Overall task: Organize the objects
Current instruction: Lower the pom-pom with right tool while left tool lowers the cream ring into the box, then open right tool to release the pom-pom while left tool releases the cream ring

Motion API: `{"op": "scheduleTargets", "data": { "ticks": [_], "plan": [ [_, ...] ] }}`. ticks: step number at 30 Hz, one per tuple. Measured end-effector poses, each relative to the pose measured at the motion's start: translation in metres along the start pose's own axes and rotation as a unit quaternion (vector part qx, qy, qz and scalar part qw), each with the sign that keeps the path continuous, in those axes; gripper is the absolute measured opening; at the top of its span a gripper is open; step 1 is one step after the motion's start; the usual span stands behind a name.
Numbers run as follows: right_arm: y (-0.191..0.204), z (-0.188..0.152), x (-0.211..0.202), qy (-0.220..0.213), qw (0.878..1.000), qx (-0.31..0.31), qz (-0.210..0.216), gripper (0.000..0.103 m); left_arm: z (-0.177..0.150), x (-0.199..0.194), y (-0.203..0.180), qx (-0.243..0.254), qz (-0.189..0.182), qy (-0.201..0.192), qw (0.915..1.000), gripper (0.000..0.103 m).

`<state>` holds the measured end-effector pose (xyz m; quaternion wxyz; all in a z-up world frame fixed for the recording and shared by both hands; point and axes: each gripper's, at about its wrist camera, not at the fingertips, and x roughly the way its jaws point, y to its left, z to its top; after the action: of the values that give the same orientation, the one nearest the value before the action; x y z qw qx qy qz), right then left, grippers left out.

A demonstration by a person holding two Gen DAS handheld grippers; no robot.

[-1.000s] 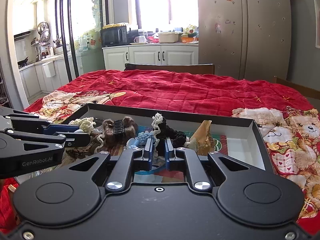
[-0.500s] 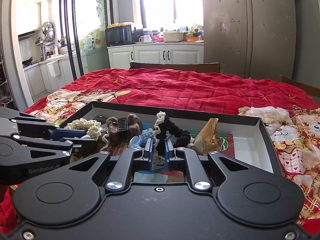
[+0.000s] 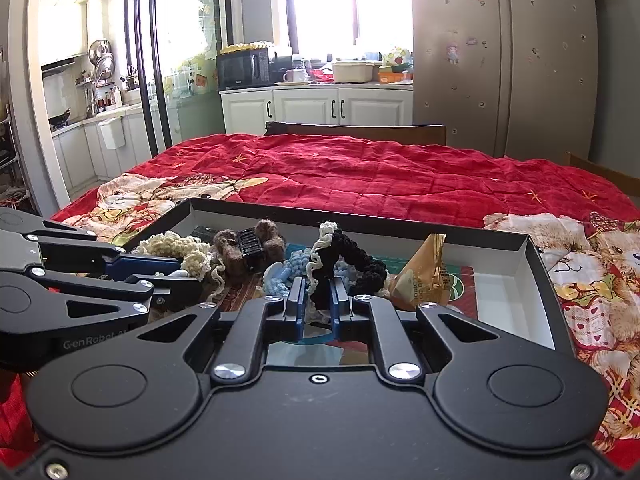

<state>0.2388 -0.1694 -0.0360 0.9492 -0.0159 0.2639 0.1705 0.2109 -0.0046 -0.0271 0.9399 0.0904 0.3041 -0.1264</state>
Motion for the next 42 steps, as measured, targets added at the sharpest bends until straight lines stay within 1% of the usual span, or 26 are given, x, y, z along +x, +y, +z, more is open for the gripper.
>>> {"op": "scheduleTargets", "data": {
  "ticks": [6, 17, 32, 38, 42],
  "plan": [
    [-0.0006, 0.0016, -0.0039, -0.004, 1.0, 0.003, 0.007, 0.012, 0.0001, 0.0001, -0.0003, 0.0, 0.0, 0.0, 1.0, 0.022],
    [0.0005, 0.0014, -0.004, -0.002, 1.0, 0.001, 0.009, 0.012, 0.0002, 0.0001, -0.0002, 0.0, 0.0, 0.0, 1.0, 0.022],
    [0.0032, 0.0004, -0.0041, -0.001, 1.0, 0.0, 0.012, 0.015, 0.0008, -0.0002, -0.0004, 0.0, 0.0, 0.0, 1.0, 0.023],
    [0.0036, 0.0008, -0.0043, -0.001, 1.0, 0.001, 0.012, 0.015, 0.0009, -0.0005, -0.0003, -0.001, 0.0, 0.0, 1.0, 0.024],
    [0.0034, 0.0009, -0.0044, -0.001, 1.0, 0.001, 0.013, 0.016, 0.0009, -0.0008, -0.0002, 0.0, 0.0, 0.0, 1.0, 0.027]
  ]
}}
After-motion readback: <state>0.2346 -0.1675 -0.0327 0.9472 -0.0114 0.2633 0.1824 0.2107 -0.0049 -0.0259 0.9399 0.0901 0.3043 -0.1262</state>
